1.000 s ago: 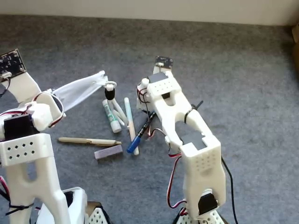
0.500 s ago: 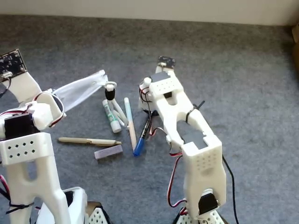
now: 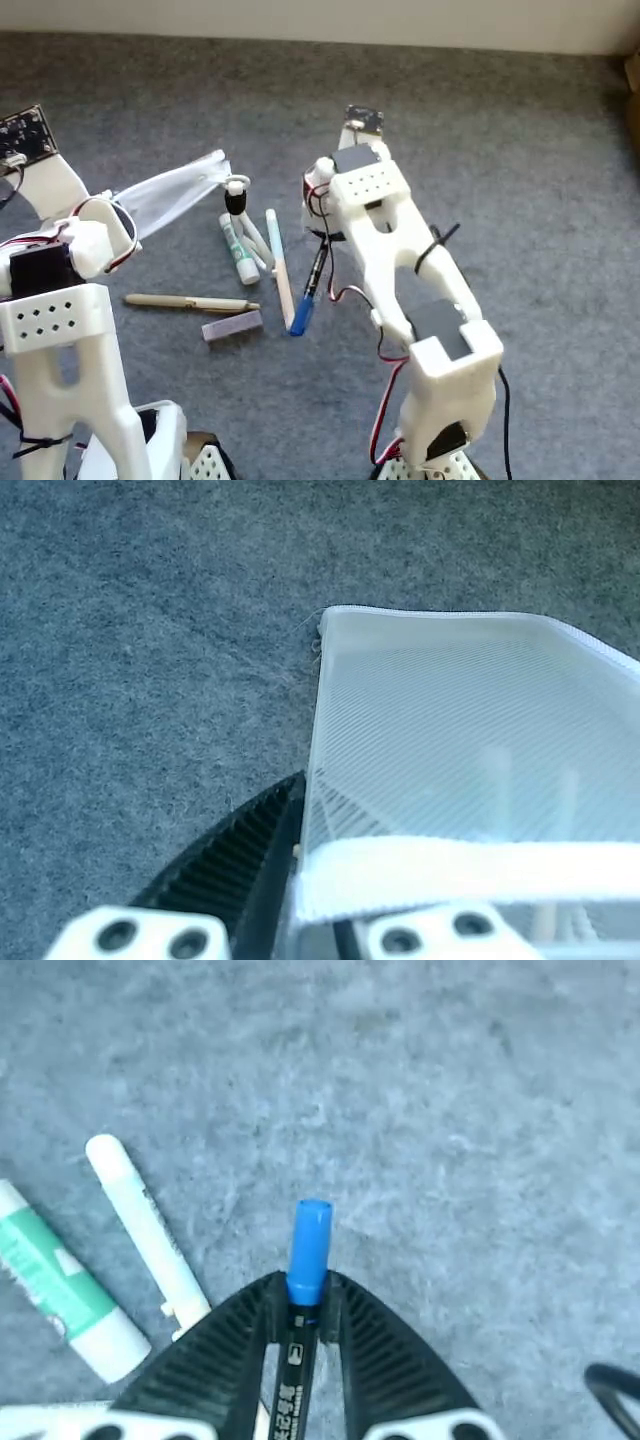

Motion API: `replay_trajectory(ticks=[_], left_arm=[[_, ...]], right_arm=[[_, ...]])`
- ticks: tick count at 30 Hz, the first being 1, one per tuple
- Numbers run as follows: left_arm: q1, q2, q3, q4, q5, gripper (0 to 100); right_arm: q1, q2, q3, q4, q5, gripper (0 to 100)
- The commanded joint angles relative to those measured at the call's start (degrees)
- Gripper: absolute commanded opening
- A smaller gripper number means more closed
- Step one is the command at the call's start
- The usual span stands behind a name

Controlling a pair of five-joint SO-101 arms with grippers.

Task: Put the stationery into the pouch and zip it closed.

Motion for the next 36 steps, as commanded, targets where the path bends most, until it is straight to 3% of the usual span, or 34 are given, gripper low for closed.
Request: replay_trajectory(ticks=[1, 14, 27, 36], left_arm=[[-0.7, 0.7, 0.3, -0.8, 0.6, 1], [-0.7, 0.7, 0.3, -0.9, 0.7, 1], [2.4, 0.7, 0.3, -3.2, 3.1, 1], [4.1, -2.5, -0.8, -2.8, 3.1, 1]], right_arm=[[0.4, -10.0, 4.7, -2.8, 1.2, 0.5], [-2.8, -32.7, 21.3, -9.4, 3.6, 0.5], [-9.6, -48.4, 22.4, -9.6, 5.1, 0.5], [-12.3, -57.0, 22.4, -17.6, 5.9, 0.5]])
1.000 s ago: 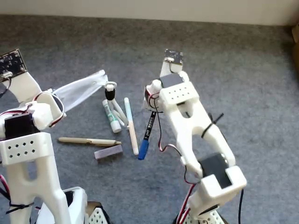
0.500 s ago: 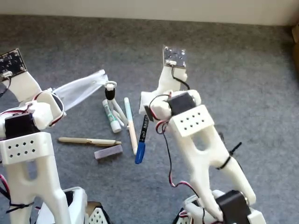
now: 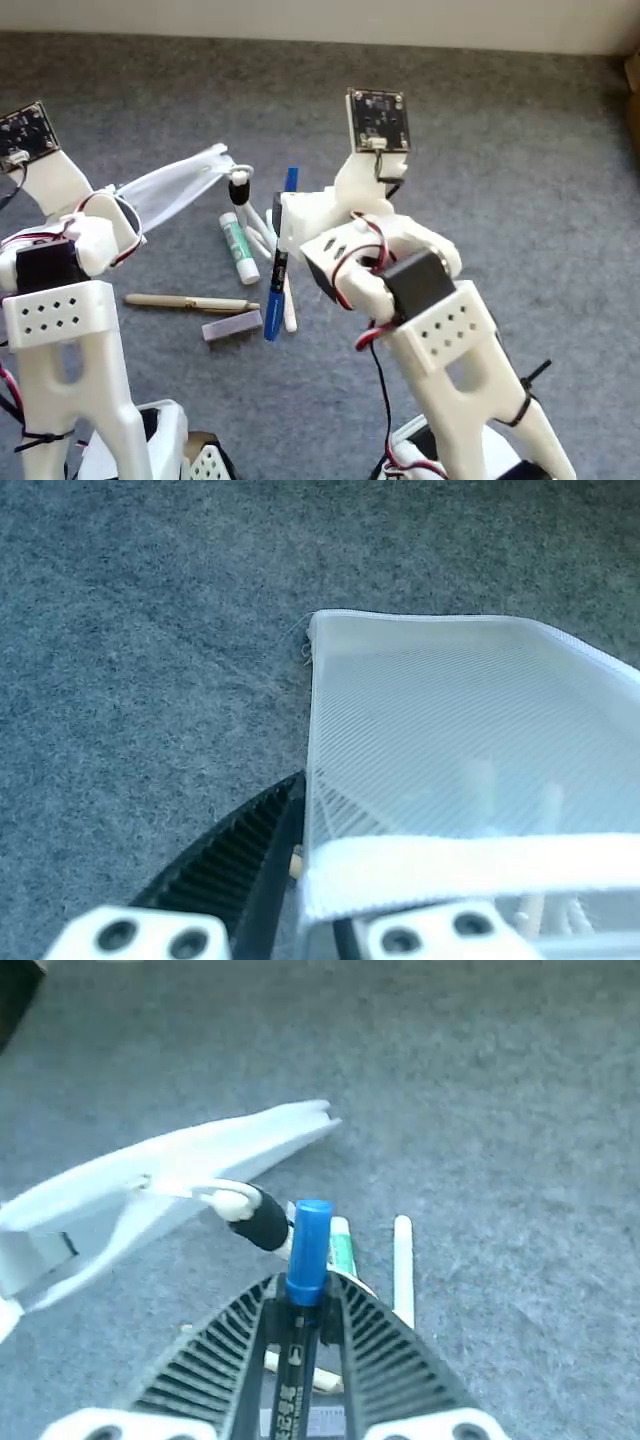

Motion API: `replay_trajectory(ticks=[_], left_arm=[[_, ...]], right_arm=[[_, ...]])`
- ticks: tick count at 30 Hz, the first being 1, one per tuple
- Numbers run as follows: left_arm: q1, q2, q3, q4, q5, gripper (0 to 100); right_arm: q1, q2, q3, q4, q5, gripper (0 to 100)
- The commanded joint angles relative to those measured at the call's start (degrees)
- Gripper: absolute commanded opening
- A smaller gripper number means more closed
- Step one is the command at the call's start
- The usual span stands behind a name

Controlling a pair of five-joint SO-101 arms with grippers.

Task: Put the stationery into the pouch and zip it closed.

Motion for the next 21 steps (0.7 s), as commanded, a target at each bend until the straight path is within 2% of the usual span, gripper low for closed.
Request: replay_trajectory(ticks=[1, 7, 15, 21], left_arm=[[3.5, -3.9, -0.9, -0.8, 0.8, 1], [5.1, -10.3, -0.7, -0.3, 0.8, 1], [5.0, -10.7, -0.4, 0.0, 0.8, 1], [5.0, -10.5, -0.4, 0.0, 0.7, 1]], right_arm=[[-0.9, -5.0, -0.4, -4.5, 2.5, 0.5], [-1.2, -7.4, -0.4, -11.7, 6.5, 0.5], [-8.2, -9.7, -0.5, -19.5, 10.6, 0.5], [-11.7, -10.2, -0.5, -27.1, 16.4, 0.5]])
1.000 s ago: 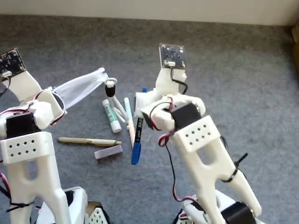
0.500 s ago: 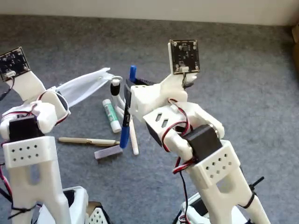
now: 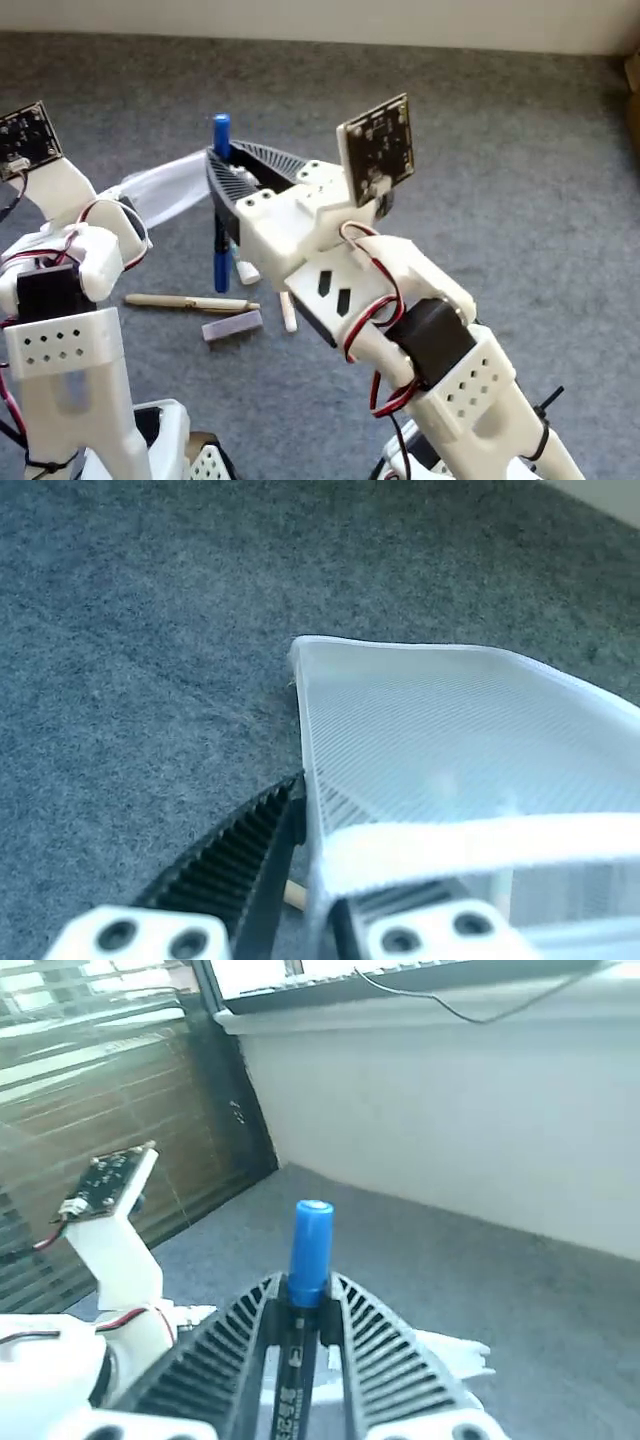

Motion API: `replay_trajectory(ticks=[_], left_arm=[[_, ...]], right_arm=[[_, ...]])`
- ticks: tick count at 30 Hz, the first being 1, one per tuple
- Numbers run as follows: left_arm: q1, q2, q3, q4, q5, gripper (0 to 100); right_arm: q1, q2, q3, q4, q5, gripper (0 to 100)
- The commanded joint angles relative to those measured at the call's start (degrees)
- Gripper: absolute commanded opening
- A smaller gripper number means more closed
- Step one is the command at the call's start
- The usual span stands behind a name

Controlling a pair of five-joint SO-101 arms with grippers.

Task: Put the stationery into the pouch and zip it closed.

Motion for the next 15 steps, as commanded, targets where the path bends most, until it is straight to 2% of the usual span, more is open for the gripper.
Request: replay_trajectory(ticks=[1, 15], left_arm=[[1.1, -1.9, -0.6, 0.0, 0.7, 1], [1.0, -2.2, 1.3, -0.1, 0.5, 1]], right_arm=[[-1.5, -2.1, -0.5, -5.1, 3.9, 0.5], [-1.5, -1.8, -0.4, -18.3, 5.2, 0.5]])
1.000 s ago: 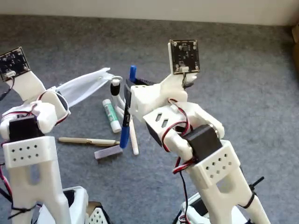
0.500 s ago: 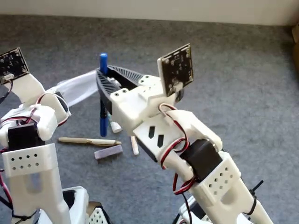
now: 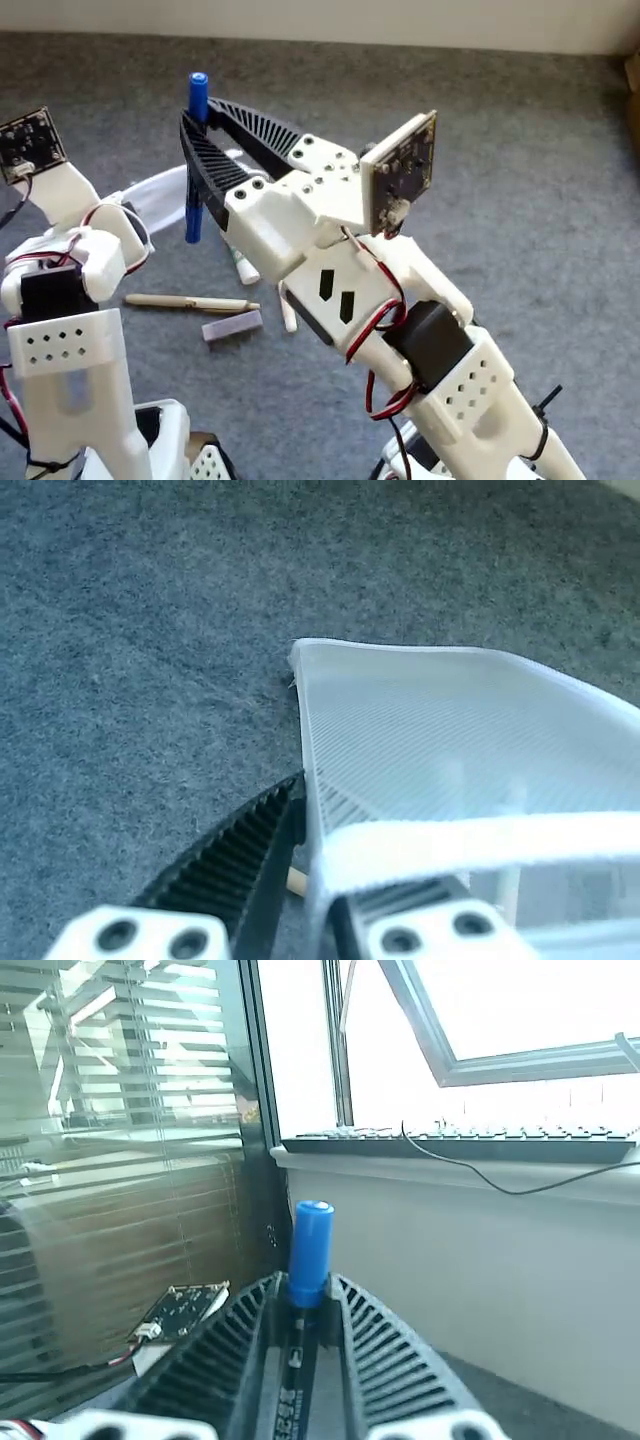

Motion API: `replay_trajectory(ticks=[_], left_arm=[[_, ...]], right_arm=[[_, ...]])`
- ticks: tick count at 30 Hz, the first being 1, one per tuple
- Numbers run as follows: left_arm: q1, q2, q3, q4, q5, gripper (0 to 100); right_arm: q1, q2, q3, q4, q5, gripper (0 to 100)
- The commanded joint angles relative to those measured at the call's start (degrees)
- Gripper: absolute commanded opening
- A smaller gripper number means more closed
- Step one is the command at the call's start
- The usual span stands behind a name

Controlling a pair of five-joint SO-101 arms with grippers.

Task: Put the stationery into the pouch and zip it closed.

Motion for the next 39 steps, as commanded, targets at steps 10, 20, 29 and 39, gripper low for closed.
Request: replay_trajectory(ticks=[10, 20, 29, 39], left_arm=[[1.0, -1.9, -0.7, 0.0, 0.5, 1], [1.0, -1.9, 0.0, -0.4, 0.4, 1], [1.0, -1.9, 0.0, -0.3, 0.4, 1], [1.0, -1.9, 0.0, -0.4, 0.4, 1]], right_arm=[[1.3, -1.5, 3.4, -11.6, 5.5, 0.5], [0.5, -1.5, 19.9, -35.0, 13.8, 0.5], [0.3, -1.4, 23.6, -37.9, 13.6, 0.5], [0.2, 6.2, 26.0, -46.6, 13.6, 0.5]])
